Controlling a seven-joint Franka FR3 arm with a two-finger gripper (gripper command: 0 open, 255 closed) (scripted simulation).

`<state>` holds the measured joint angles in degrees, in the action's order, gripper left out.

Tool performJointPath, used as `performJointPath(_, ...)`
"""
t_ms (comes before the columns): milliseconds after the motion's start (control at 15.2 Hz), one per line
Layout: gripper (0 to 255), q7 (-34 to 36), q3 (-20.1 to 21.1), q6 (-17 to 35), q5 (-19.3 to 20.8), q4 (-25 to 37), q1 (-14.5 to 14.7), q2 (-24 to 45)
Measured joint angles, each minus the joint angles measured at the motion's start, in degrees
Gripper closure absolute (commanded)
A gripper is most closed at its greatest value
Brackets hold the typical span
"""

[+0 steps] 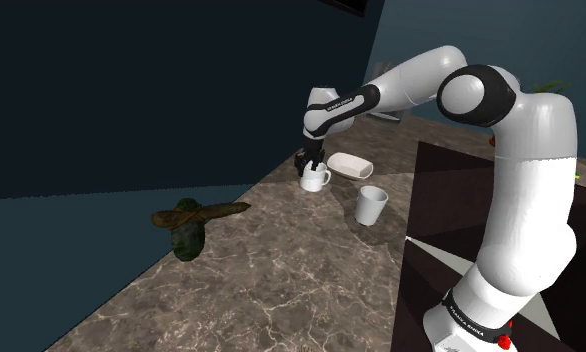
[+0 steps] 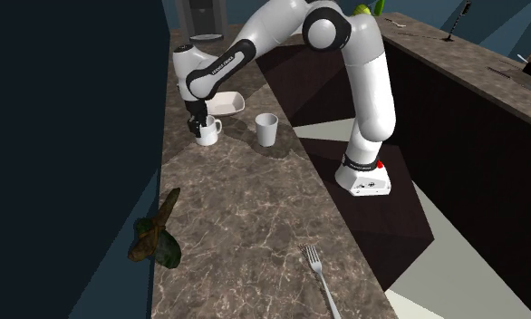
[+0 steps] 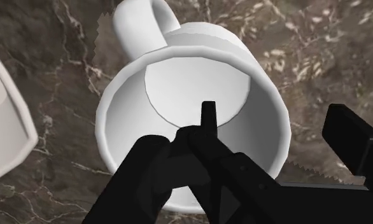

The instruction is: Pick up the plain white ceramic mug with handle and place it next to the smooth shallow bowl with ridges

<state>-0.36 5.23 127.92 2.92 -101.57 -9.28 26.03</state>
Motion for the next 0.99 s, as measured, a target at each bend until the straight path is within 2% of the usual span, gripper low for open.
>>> performJointPath(264, 0, 0.00, 0.00, 0.00, 0.00, 0.00, 0.00, 0.00)
performJointPath(528, 0, -0.27, 0.14, -4.50, -0.32, 2.13, -0.14, -2.46)
performJointPath(990, 0, -0.28, 0.22, -5.86, -0.45, 2.33, -0.14, -3.56)
